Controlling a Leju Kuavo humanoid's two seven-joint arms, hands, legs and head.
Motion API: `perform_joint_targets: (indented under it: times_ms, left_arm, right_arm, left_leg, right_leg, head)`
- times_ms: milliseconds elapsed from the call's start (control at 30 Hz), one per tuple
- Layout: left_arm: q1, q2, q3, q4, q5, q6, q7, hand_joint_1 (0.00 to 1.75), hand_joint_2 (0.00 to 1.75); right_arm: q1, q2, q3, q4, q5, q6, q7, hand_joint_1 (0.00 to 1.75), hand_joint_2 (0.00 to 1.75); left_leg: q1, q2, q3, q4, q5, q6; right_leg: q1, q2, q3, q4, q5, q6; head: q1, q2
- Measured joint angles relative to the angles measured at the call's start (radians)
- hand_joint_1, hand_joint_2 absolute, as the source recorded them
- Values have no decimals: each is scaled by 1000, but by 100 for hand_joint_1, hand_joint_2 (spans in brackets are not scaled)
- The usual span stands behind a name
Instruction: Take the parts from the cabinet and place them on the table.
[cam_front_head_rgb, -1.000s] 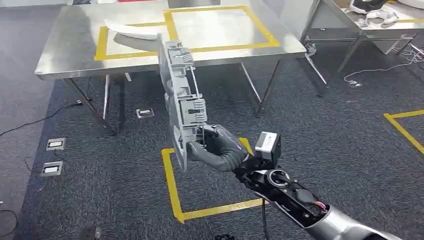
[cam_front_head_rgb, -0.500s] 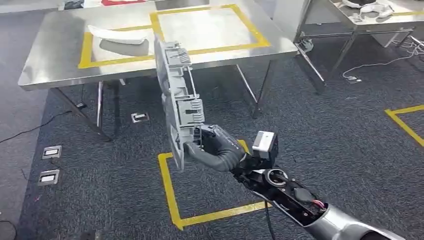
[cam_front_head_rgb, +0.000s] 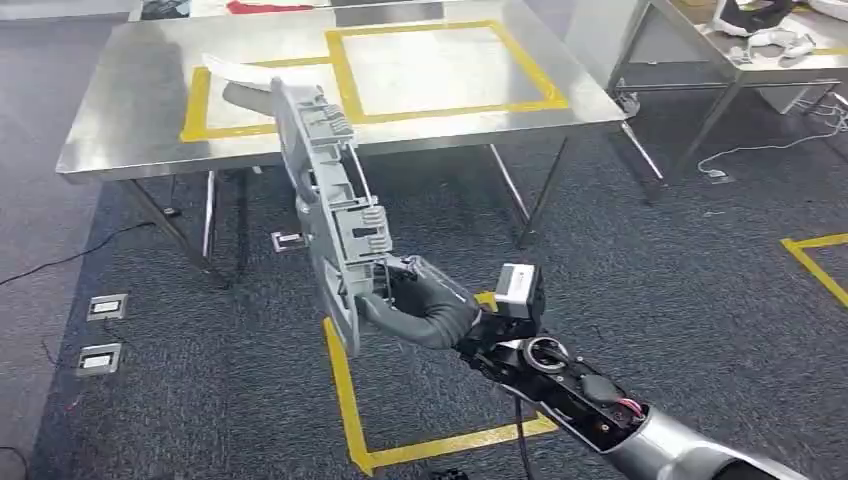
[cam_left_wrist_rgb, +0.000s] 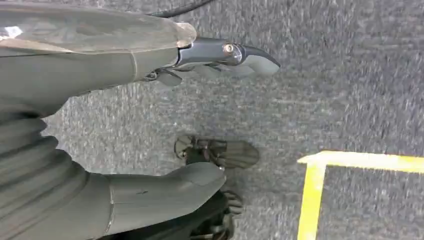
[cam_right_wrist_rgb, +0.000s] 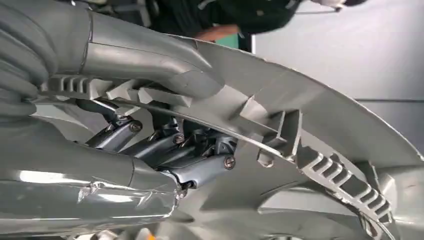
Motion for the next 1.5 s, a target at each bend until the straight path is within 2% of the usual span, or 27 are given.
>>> perform_joint_targets:
  times_ms: [100,133,167,200,300,333,433,467,500,533,633,667,767,833,900,933,967,1000,1033,1133,1200,1233,1300,1333,1367,1467,1500]
  left_arm:
    - [2,-4,0,0,5,2,0,0,175]
    - [3,-4,0,1,7,3,0,0,175]
    - [2,-4,1,1,10,6,0,0,175]
    - [1,-3,2,1,12,9,0,0,175]
    - [3,-3,2,2,13,11,1,0,175]
    - [3,-4,2,2,13,11,1,0,175]
    - [4,-5,3,2,13,11,2,0,175]
    - [5,-6,3,2,13,11,3,0,175]
    - [5,-6,3,2,13,11,3,0,175]
    - [7,-6,3,2,13,12,4,0,175]
    - [7,-4,3,5,13,12,4,0,175]
    - [4,-3,3,5,13,13,5,0,175]
    - [3,-4,5,6,9,15,5,0,175]
    - [1,-6,5,6,6,15,6,0,175]
    - [-4,-4,5,6,5,15,6,0,175]
    - [-6,-4,6,6,5,18,6,0,175]
    - [-6,-4,6,6,5,18,6,0,175]
    - [-6,-4,6,6,5,18,7,0,175]
    - [-4,-5,6,6,5,18,8,0,175]
    - [-5,-9,6,6,3,13,13,0,175]
    - [-10,-8,6,6,2,11,13,0,175]
    - [-9,-8,6,6,2,11,13,0,175]
    - [-12,-4,6,6,0,11,12,0,175]
    - [-14,-4,6,6,-1,11,11,0,175]
    - [-15,-4,6,6,-1,10,11,0,175]
    - [-9,0,6,6,-1,5,9,0,175]
    - [-6,2,6,6,0,0,8,0,175]
  right_arm:
    - [-2,7,9,16,0,12,-4,175,175]
    - [-5,9,12,23,0,17,-7,175,175]
    - [-12,12,15,28,0,19,-8,175,175]
    - [-14,16,17,32,1,20,-10,175,175]
    - [-14,20,23,41,1,23,-10,175,175]
    - [-17,20,23,47,0,23,-12,175,175]
    - [-22,21,23,57,0,25,-18,175,175]
    - [-21,21,23,60,0,27,-18,175,175]
    - [-20,21,25,65,0,28,-18,175,175]
    - [-20,21,26,70,0,28,-18,175,175]
    - [-22,21,26,74,0,26,-23,175,175]
    - [-25,21,27,76,0,25,-26,175,175]
    - [-33,21,25,76,0,19,-31,175,175]
    - [-34,21,24,76,0,13,-31,175,175]
    - [-41,21,23,76,0,13,-33,175,175]
    - [-41,21,22,76,0,11,-35,175,175]
    - [-39,21,22,77,0,11,-34,175,175]
    - [-37,21,22,78,0,11,-34,175,175]
    - [-35,21,22,80,0,11,-33,175,175]
    - [-36,21,18,80,0,8,-34,175,175]
    - [-41,21,17,80,0,8,-37,175,175]
    - [-40,21,16,79,-2,8,-39,175,175]
    - [-37,21,15,79,-2,8,-38,175,175]
    - [-38,21,13,79,-2,8,-38,175,175]
    - [-40,21,9,79,-2,7,-39,175,175]
    - [-41,21,8,79,-2,7,-42,175,175]
    - [-37,21,8,79,-2,7,-42,175,175]
  left_leg:
    - [2,-6,38,1,-27,-10]
    - [0,-7,47,2,-35,-16]
    - [-2,-8,43,5,-40,-22]
    - [-2,-7,42,2,-45,-28]
    - [-2,-4,47,18,-53,-40]
    - [0,1,23,69,-60,-44]
    - [2,4,-131,303,-147,-54]
    - [2,4,-166,342,-159,-55]
    - [2,4,-184,338,-140,-54]
    - [2,4,-175,286,-95,-51]
    - [1,5,-96,38,81,-38]
    - [-6,5,-94,16,46,-35]
    - [-6,5,-82,13,50,-19]
    - [0,4,-57,9,46,-10]
    - [1,4,-47,9,37,-2]
    - [0,4,-44,9,30,-1]
    - [0,4,-37,9,24,-1]
    - [0,4,-29,9,18,-1]
    - [0,3,-18,9,10,-2]
    - [0,1,16,9,-16,-10]
    - [-5,0,14,13,-27,-23]
    - [-5,0,16,10,-30,-27]
    - [-8,1,28,15,-33,-34]
    - [-4,4,20,40,-41,-39]
    - [-4,5,-11,94,-58,-43]
    - [1,5,-157,317,-141,-53]
    - [1,5,-185,339,-141,-55]
  right_leg:
    - [-1,-1,82,-244,172,-9]
    - [3,-1,96,-293,187,-11]
    - [7,-4,91,-311,148,-20]
    - [6,-4,105,-304,172,-29]
    - [1,-3,124,-315,166,-44]
    - [2,-3,131,-317,161,-50]
    - [5,-3,137,-318,150,-60]
    - [6,-2,141,-318,144,-60]
    - [6,1,150,-318,137,-59]
    - [6,3,160,-318,129,-59]
    - [6,4,189,-319,104,-51]
    - [10,6,195,-315,99,-44]
    - [12,8,202,-309,92,-28]
    - [9,3,194,-278,70,-19]
    - [7,1,118,-138,26,-10]
    - [6,1,58,-44,-7,-6]
    - [5,1,15,15,-32,-6]
    - [4,1,-3,25,-30,-5]
    - [4,1,-1,-4,-1,-5]
    - [6,0,81,-262,184,-17]
    - [14,-1,92,-304,154,-31]
    - [14,0,102,-306,170,-38]
    - [10,2,117,-316,166,-51]
    - [7,1,129,-322,165,-54]
    - [6,0,133,-323,162,-59]
    - [8,2,143,-323,147,-64]
    - [8,5,151,-323,140,-64]
  head:
    - [10,0]
    - [13,0]
    - [11,0]
    - [10,0]
    - [0,0]
    - [-6,0]
    - [-20,0]
    - [-21,0]
    - [-23,0]
    - [-24,0]
    - [-28,0]
    - [-31,0]
    - [-31,0]
    - [-26,0]
    - [-17,0]
    - [-12,0]
    - [-10,0]
    - [-7,0]
    - [-2,0]
    - [11,0]
    - [10,0]
    - [6,0]
    - [1,0]
    - [-1,0]
    - [-9,0]
    - [-18,0]
    - [-21,0]
